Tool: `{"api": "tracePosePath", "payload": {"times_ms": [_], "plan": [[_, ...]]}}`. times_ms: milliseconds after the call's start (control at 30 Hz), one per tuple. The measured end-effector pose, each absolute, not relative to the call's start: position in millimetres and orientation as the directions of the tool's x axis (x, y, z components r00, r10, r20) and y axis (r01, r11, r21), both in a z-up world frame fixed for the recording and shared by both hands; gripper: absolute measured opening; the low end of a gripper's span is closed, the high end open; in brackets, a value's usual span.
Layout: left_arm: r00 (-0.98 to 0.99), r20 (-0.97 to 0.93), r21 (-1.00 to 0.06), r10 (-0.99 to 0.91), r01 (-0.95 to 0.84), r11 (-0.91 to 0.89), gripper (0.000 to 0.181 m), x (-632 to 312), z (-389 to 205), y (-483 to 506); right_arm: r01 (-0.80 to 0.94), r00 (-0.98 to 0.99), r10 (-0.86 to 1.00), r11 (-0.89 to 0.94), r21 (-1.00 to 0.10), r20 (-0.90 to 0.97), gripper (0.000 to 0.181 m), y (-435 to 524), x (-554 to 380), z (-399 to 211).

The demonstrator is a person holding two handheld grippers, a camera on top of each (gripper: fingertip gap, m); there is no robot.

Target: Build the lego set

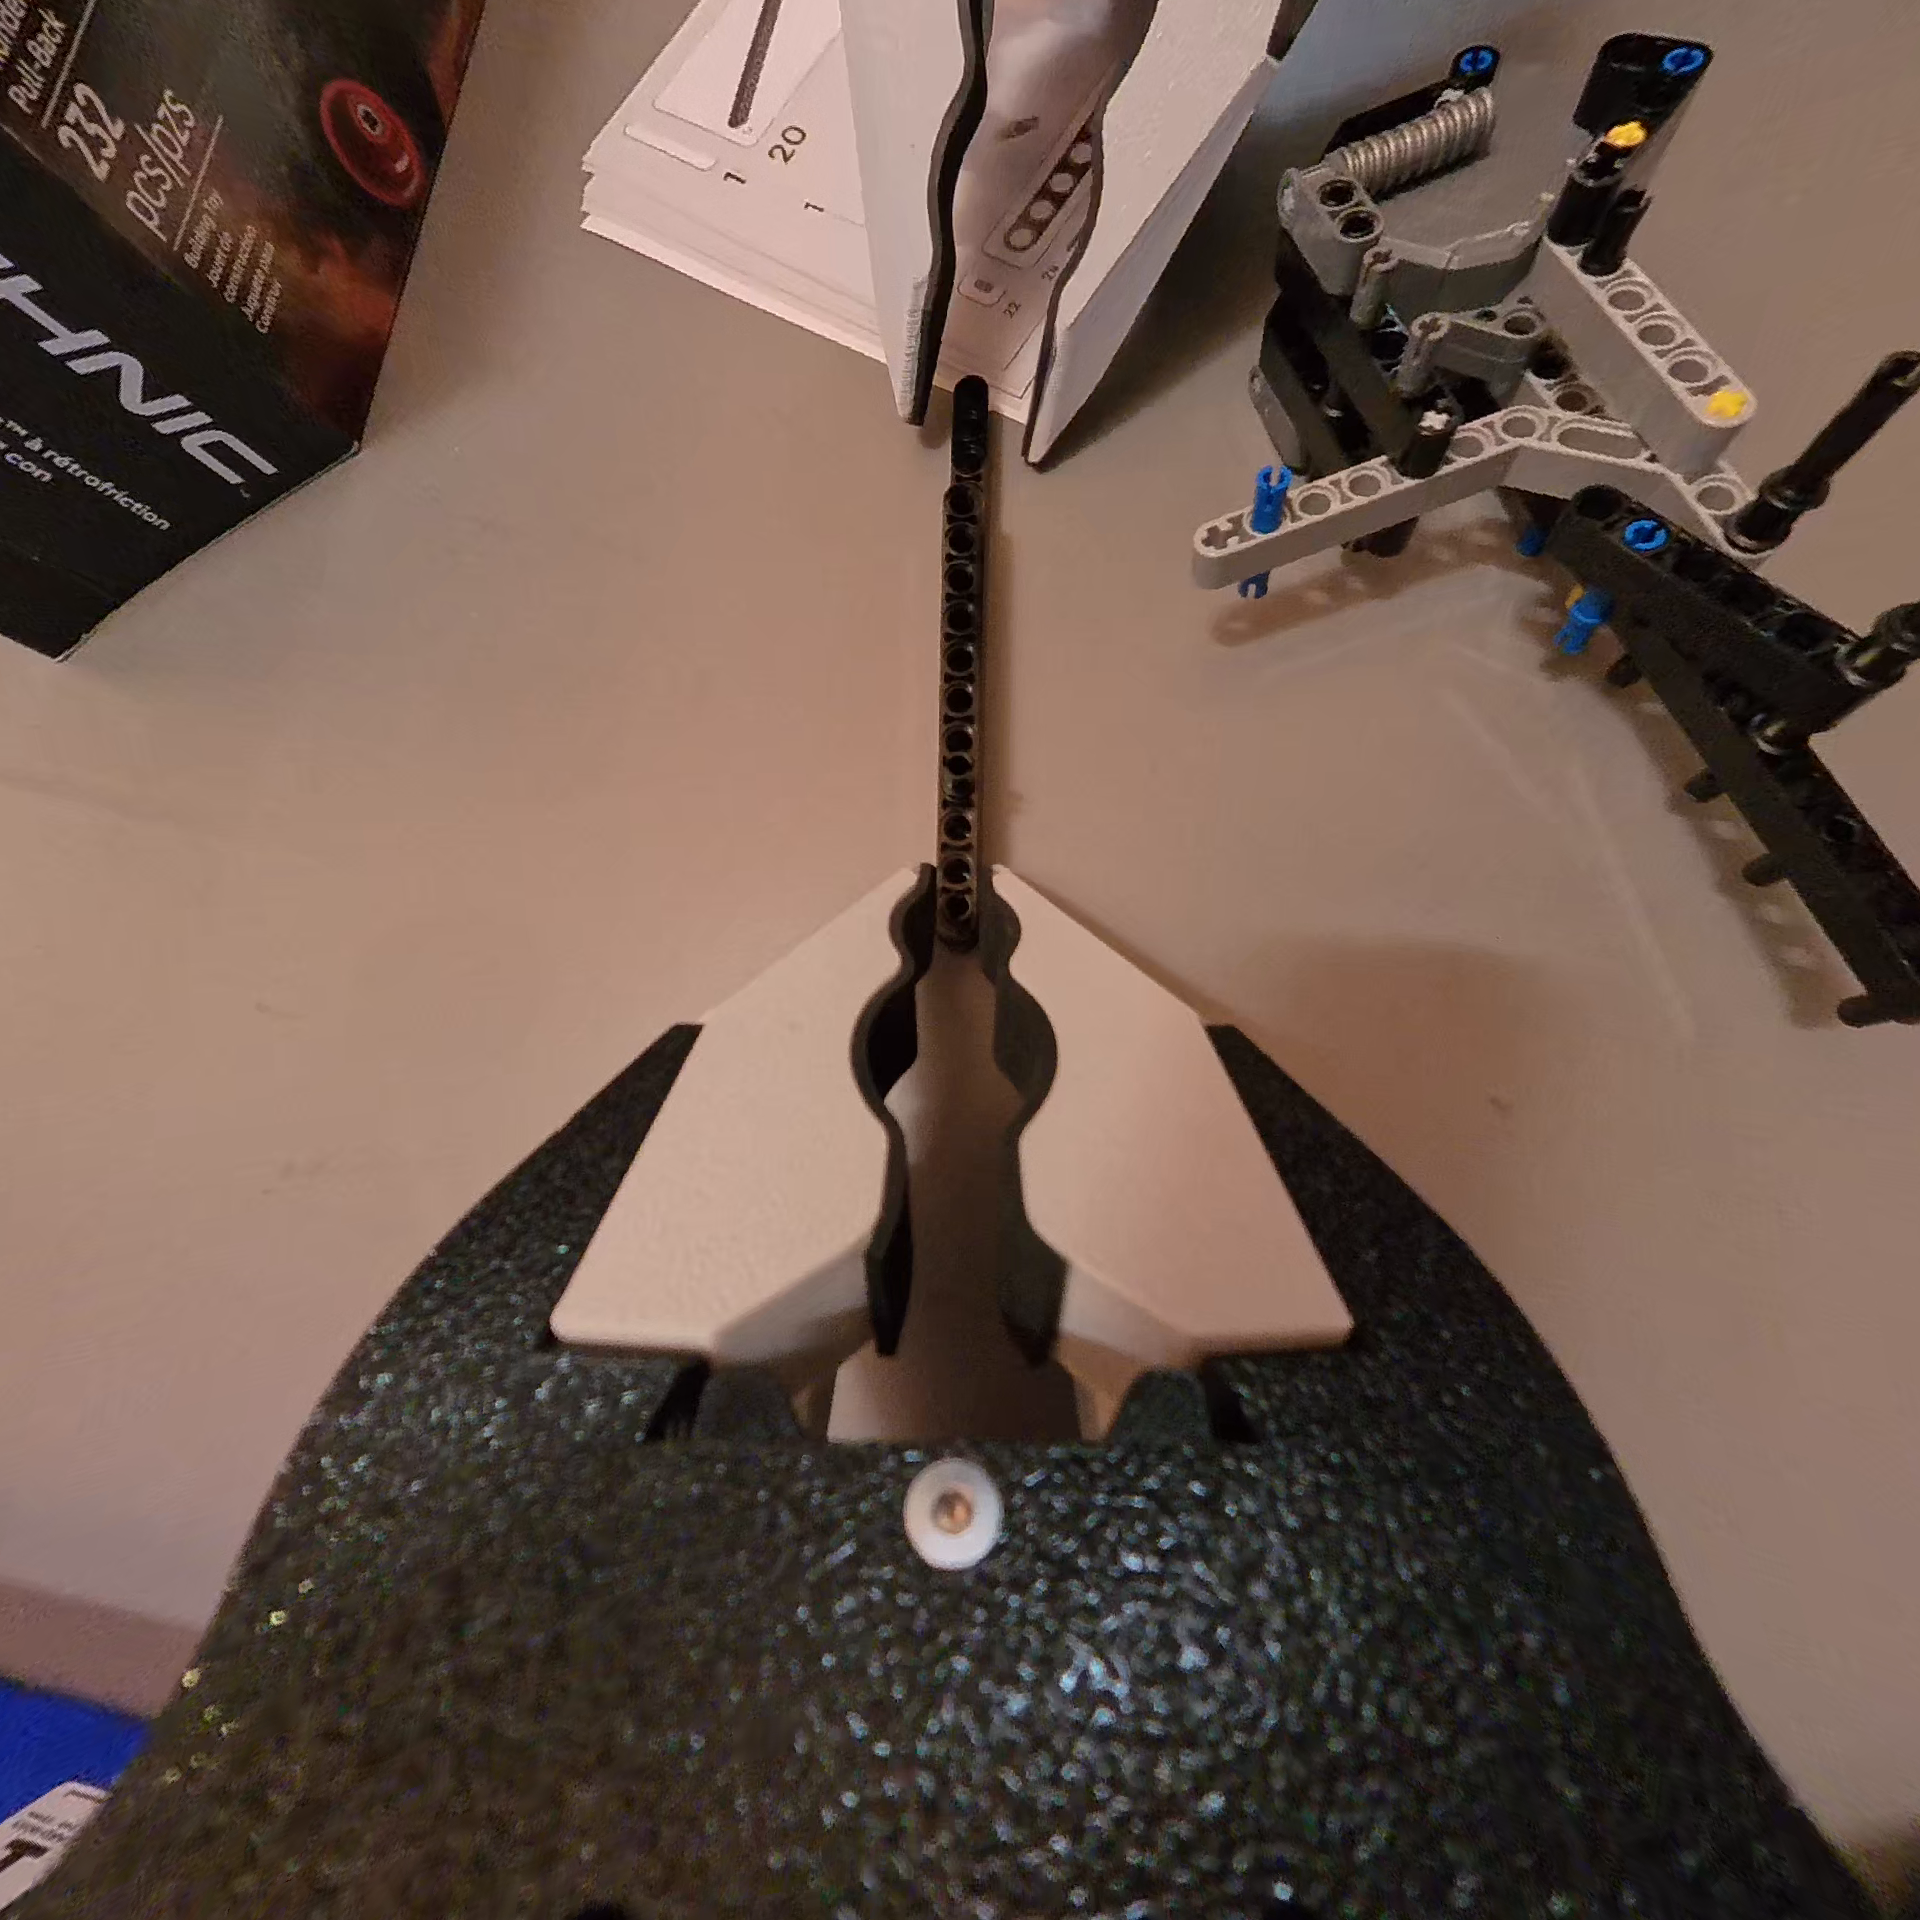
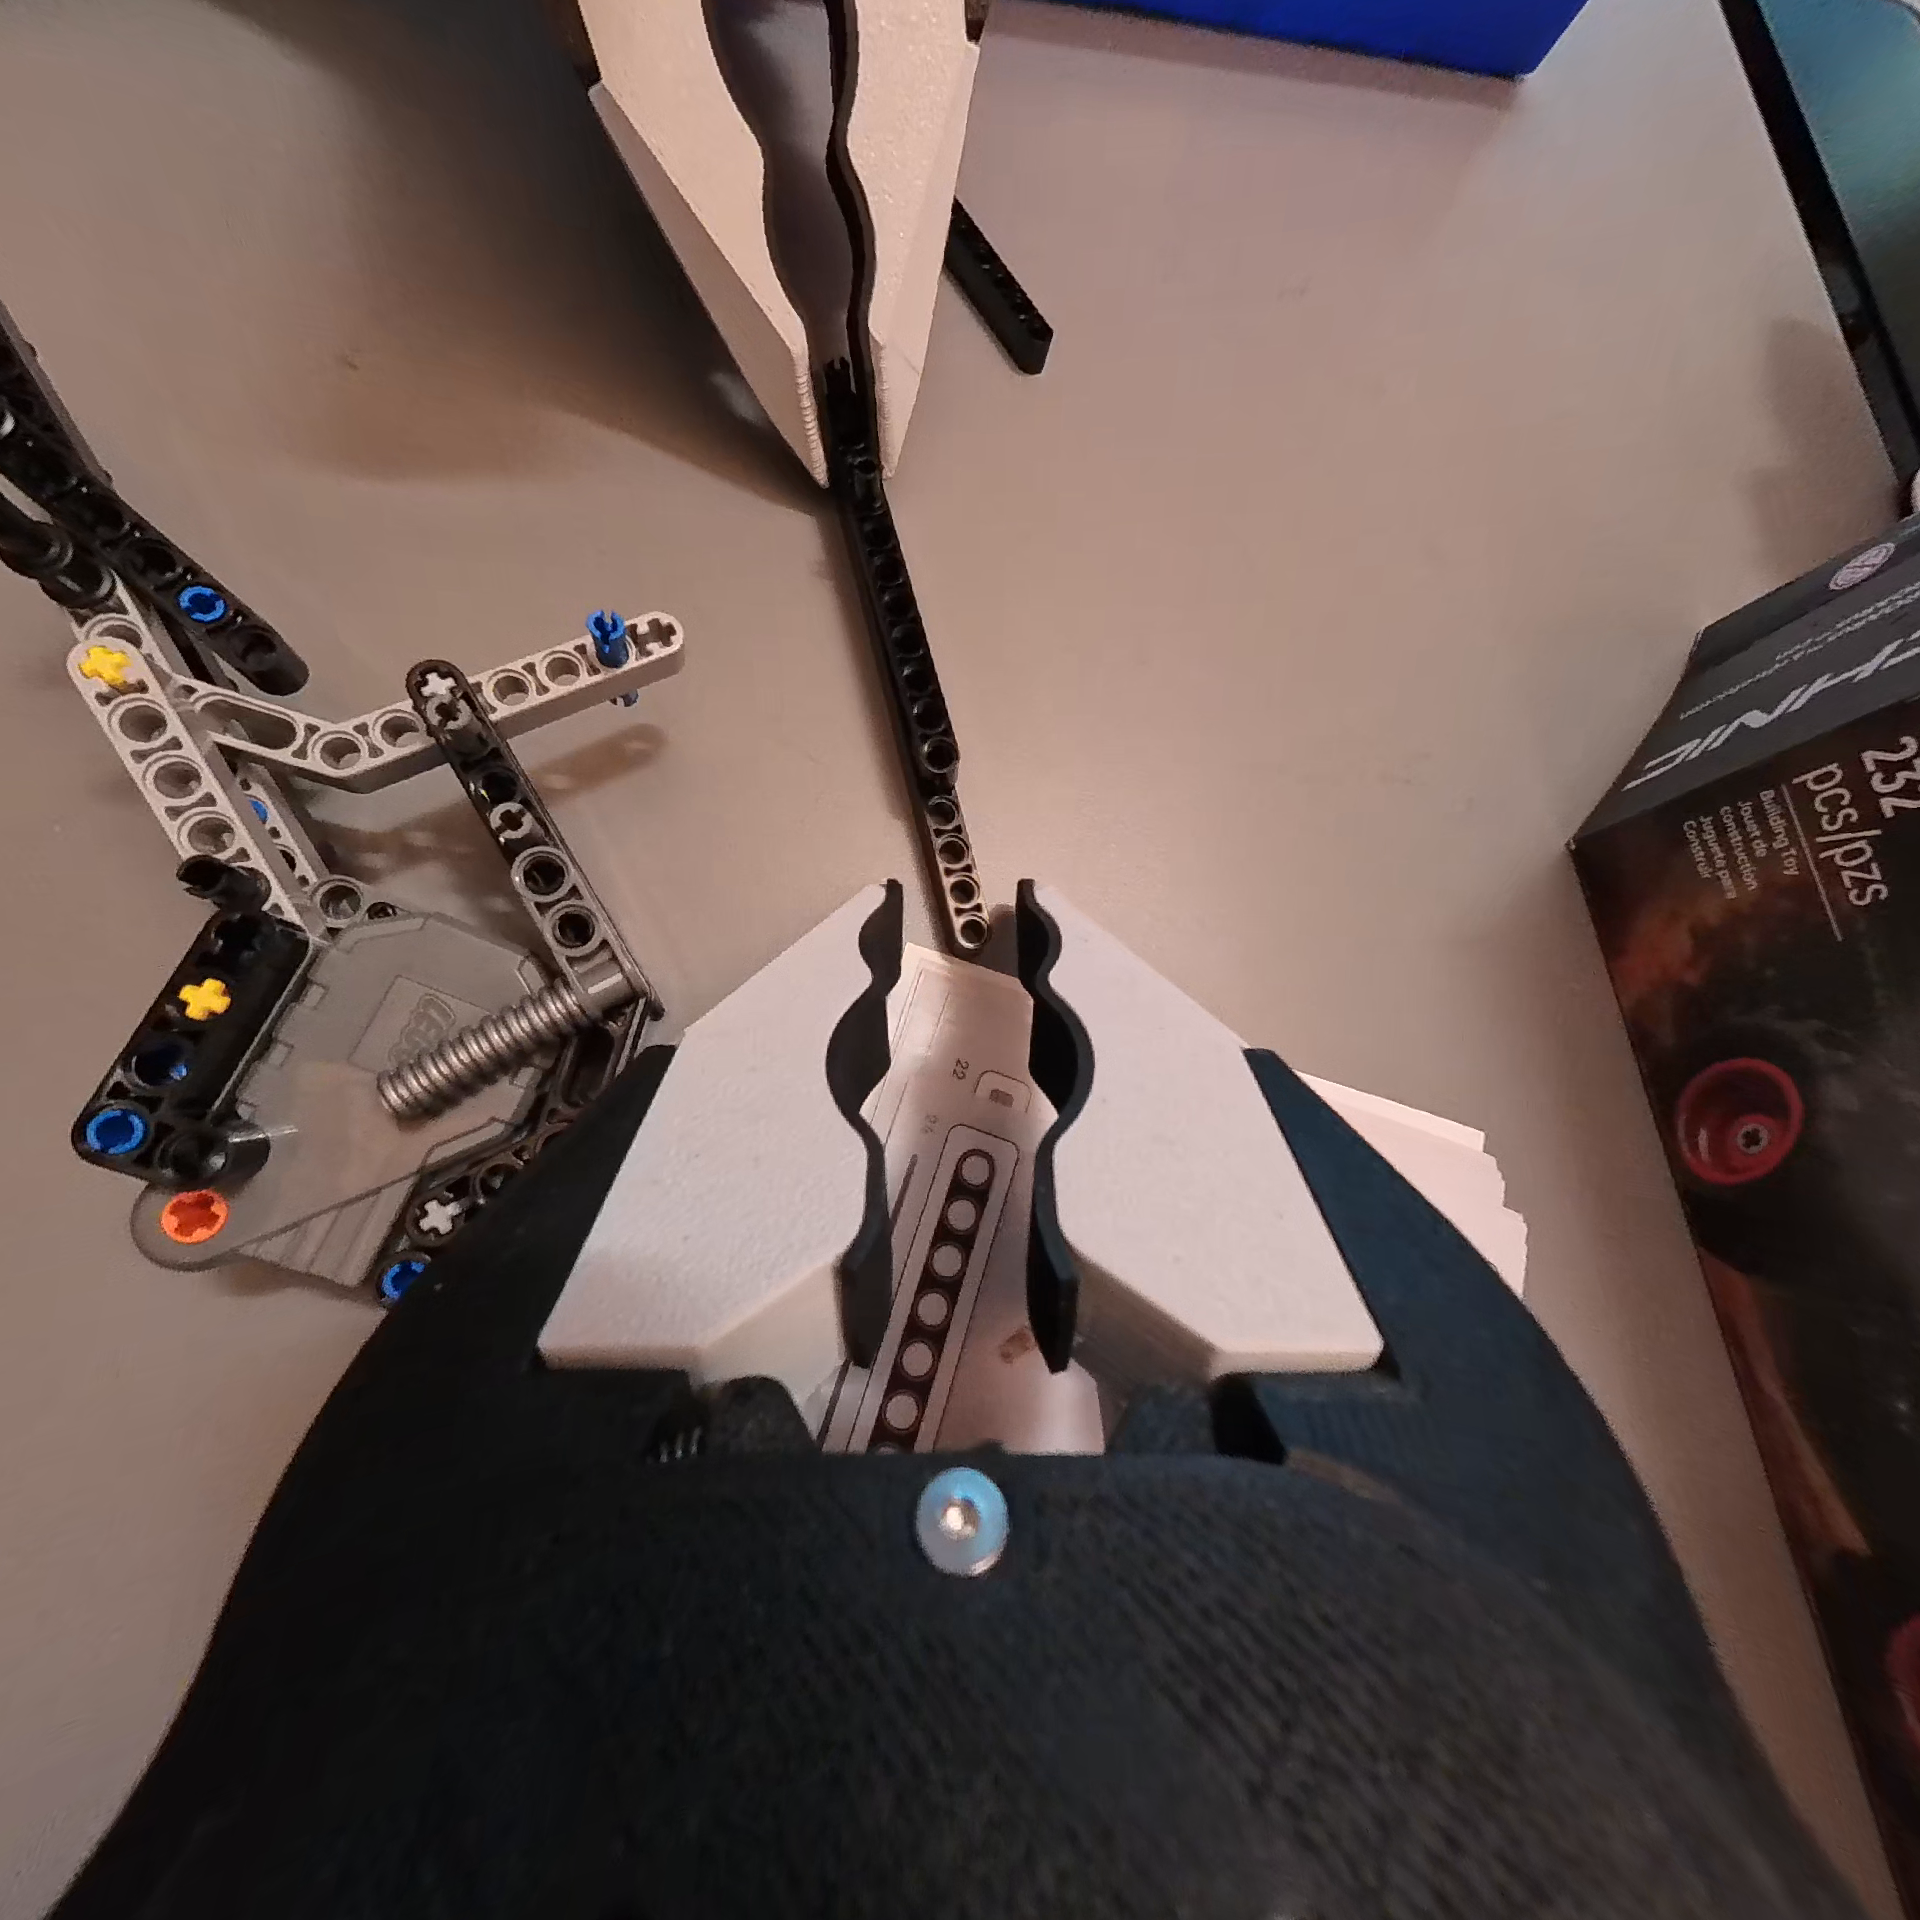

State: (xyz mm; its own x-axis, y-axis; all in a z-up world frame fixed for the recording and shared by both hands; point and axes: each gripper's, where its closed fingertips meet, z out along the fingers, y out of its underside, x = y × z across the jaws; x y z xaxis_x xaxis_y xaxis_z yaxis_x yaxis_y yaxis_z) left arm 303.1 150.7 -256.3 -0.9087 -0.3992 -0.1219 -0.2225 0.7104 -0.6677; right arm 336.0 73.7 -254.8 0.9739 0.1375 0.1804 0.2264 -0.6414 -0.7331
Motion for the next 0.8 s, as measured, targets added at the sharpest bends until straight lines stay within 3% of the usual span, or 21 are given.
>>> {"api": "tracePosePath", "payload": {"times_ms": [633, 800], "plan": [[-0.904, -0.152, -0.664, -0.399, -0.206, 0.719, 0.005, 305.2, -256.1, 151.1, 0.263, 0.965, 0.143, -0.568, -0.78, 0.221, 0.022, 90.4, 331.7, -244.8], [-0.903, -0.18, -0.665, -0.391, -0.181, 0.725, 0.005, 306.3, -255.0, 149.3, 0.292, 0.956, 0.16, -0.529, -0.797, 0.245, 0.003, 98.8, 326.4, -239.2]]}}
